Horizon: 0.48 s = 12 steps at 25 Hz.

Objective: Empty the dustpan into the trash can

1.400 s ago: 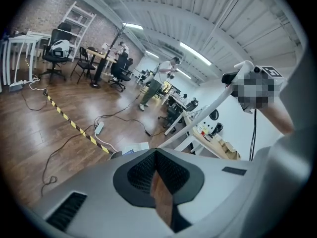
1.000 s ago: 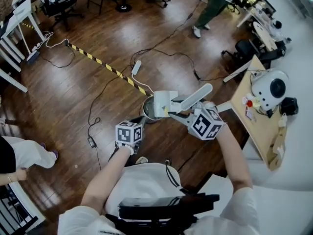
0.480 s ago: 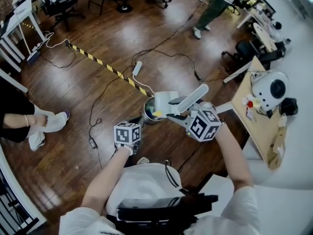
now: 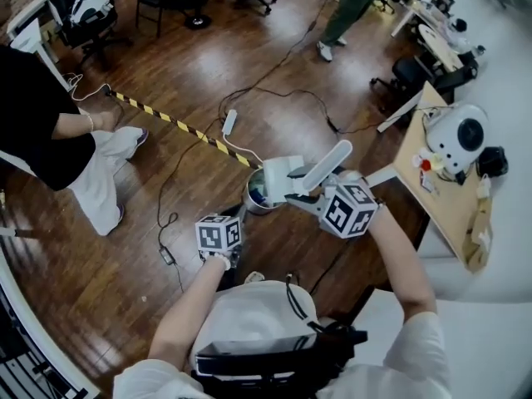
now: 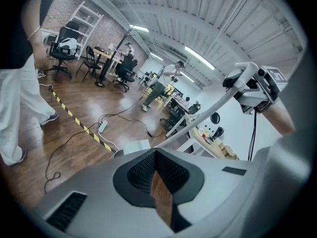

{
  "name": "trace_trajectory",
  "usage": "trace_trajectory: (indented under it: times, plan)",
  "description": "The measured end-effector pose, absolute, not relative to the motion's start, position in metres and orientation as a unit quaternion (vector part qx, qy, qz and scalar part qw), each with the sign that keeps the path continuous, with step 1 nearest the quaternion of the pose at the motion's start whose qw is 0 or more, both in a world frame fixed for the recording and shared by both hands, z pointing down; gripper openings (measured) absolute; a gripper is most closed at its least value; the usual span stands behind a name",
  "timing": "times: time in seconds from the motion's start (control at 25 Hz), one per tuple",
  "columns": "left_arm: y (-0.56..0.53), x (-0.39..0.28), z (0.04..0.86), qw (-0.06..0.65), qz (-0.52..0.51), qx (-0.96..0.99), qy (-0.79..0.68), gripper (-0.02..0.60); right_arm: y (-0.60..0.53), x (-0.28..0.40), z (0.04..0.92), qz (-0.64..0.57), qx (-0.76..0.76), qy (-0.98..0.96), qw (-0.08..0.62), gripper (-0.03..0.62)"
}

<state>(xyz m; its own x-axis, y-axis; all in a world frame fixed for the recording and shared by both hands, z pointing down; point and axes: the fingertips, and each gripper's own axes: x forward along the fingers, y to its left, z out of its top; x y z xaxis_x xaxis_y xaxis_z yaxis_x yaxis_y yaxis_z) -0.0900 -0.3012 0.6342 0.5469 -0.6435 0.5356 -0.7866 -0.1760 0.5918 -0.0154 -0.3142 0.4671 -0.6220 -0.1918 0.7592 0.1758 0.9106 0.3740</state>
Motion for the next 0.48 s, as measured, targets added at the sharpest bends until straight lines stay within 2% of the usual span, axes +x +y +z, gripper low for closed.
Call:
trace_trajectory:
  times: [0.48]
  plan:
    - [-0.315, -0.075, 0.635, 0.434, 0.104, 0.782, -0.436, -0.011, -0.398, 0.068, 0.447, -0.108, 0.206, -0.89, 0.393, 0.187]
